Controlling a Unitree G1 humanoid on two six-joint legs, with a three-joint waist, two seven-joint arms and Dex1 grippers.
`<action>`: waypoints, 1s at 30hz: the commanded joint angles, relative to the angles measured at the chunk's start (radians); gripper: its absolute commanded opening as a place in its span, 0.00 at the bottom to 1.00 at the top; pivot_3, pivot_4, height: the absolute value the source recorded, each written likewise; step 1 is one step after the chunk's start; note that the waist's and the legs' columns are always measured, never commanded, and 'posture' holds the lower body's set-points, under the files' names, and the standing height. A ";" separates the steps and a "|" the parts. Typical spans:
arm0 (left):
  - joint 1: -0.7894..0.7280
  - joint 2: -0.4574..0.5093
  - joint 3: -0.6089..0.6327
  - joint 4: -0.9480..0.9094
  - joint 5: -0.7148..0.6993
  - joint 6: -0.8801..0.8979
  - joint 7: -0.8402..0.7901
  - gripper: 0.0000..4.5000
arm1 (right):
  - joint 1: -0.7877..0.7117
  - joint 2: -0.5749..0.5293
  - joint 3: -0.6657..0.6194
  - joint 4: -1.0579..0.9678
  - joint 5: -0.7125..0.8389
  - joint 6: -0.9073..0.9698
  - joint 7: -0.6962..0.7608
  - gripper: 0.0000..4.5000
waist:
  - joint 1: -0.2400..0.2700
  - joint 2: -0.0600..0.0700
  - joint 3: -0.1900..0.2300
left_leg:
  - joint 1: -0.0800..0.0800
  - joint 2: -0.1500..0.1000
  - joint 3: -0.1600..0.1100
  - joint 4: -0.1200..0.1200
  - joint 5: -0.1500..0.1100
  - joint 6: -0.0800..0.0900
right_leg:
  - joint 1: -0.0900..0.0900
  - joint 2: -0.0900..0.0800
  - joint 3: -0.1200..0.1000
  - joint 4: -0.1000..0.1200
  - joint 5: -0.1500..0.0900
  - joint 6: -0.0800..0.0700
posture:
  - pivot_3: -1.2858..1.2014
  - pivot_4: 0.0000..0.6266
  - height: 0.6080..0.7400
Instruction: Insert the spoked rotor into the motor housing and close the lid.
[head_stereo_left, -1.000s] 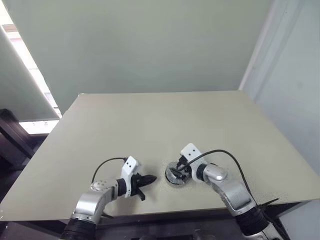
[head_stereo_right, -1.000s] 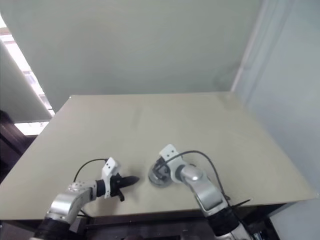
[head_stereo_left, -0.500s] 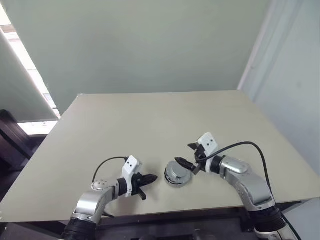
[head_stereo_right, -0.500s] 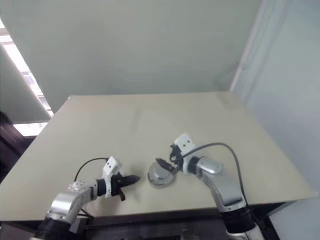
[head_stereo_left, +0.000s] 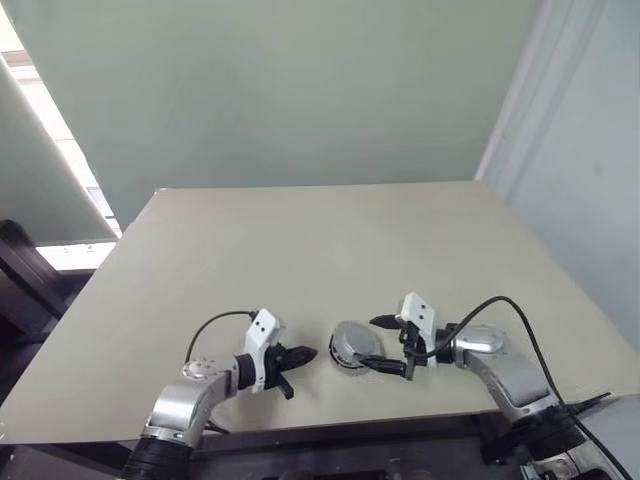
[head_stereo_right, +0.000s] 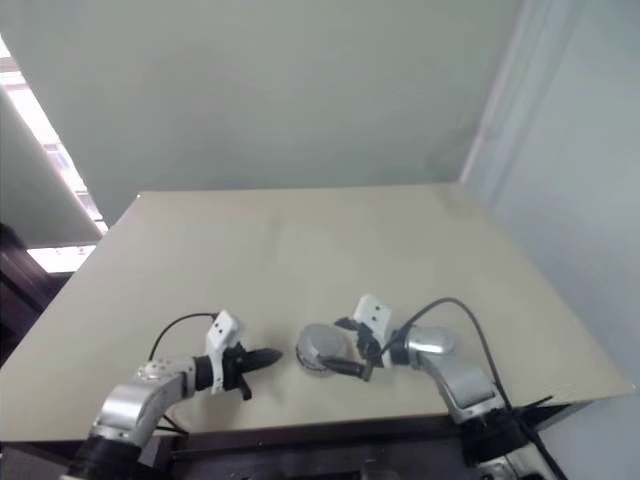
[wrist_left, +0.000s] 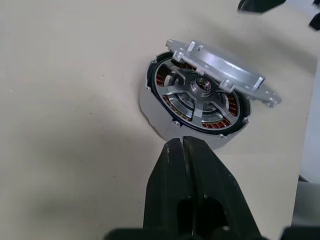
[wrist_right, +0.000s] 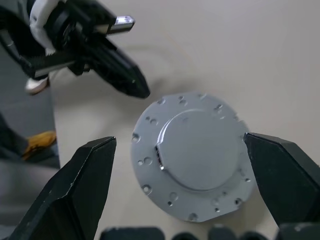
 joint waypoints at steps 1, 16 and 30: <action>-0.003 0.013 0.025 -0.049 -0.019 0.002 0.003 0.00 | -0.054 0.019 -0.015 0.043 0.014 -0.022 0.021 0.99 | 0.000 0.000 0.000 | 0.000 0.000 0.000 0.000 0.000 0.000 | 0.000 0.000 0.000 0.000 0.000 0.000 | 0.52 0.00 1.00; 0.019 0.055 0.035 -0.099 -0.040 0.040 0.012 0.00 | -0.200 0.077 0.030 0.358 -0.075 -0.179 0.110 0.99 | 0.000 0.000 0.000 | 0.000 0.000 0.000 0.000 0.000 0.000 | 0.000 0.000 0.000 0.000 0.000 0.000 | 0.52 0.00 1.00; 0.048 0.062 0.054 -0.137 -0.043 0.063 0.026 0.00 | -0.239 0.107 0.037 0.466 -0.118 -0.250 0.158 0.79 | 0.000 0.001 0.000 | 0.001 0.000 0.000 0.000 0.000 0.000 | 0.001 0.000 0.000 0.001 0.001 -0.001 | 0.52 0.00 1.00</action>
